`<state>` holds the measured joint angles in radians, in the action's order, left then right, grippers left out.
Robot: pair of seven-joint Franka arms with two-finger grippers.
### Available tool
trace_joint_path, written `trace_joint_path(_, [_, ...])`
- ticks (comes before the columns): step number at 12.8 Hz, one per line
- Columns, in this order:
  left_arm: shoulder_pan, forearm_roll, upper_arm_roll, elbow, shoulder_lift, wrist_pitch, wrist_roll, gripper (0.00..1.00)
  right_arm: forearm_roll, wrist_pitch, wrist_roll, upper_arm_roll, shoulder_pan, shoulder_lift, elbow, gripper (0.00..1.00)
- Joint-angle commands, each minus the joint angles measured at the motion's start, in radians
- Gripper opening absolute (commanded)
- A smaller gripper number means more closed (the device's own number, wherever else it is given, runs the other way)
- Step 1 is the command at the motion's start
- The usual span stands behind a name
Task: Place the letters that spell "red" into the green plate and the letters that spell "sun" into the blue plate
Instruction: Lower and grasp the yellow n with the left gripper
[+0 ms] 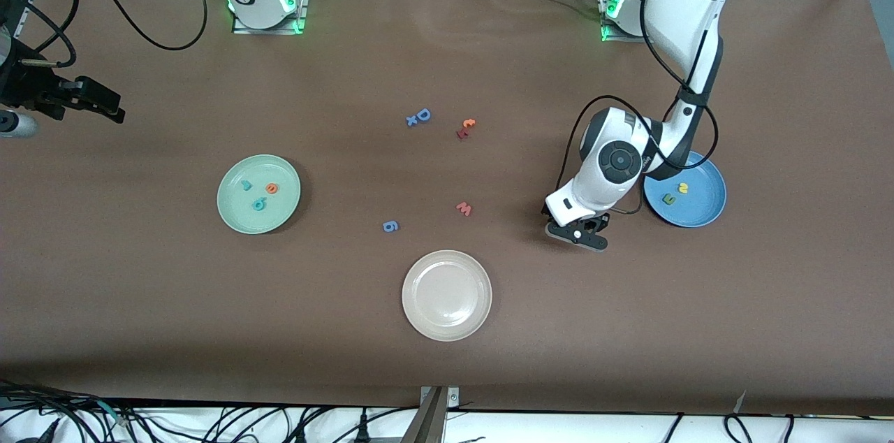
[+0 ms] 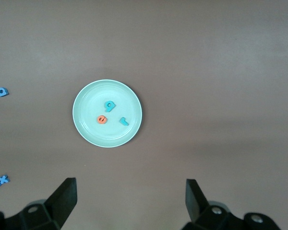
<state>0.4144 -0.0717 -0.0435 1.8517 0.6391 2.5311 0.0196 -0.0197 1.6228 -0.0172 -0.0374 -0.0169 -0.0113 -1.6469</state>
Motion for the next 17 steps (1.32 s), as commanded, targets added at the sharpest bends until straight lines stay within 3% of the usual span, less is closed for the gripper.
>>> trace_joint_path(1, [0.014, -0.017, -0.012, -0.022, 0.019, 0.008, -0.010, 0.66, -0.020, -0.011, 0.010, 0.004, -0.002, -0.013, 0.027, 1.00])
trace_joint_path(9, [0.020, -0.016, -0.012, -0.020, 0.033, 0.023, -0.016, 0.58, -0.020, -0.011, 0.010, 0.004, -0.002, -0.013, 0.027, 1.00])
trace_joint_path(17, [0.020, -0.013, -0.021, -0.020, 0.031, 0.023, -0.018, 0.34, -0.022, -0.015, 0.010, 0.004, -0.002, -0.016, 0.027, 1.00])
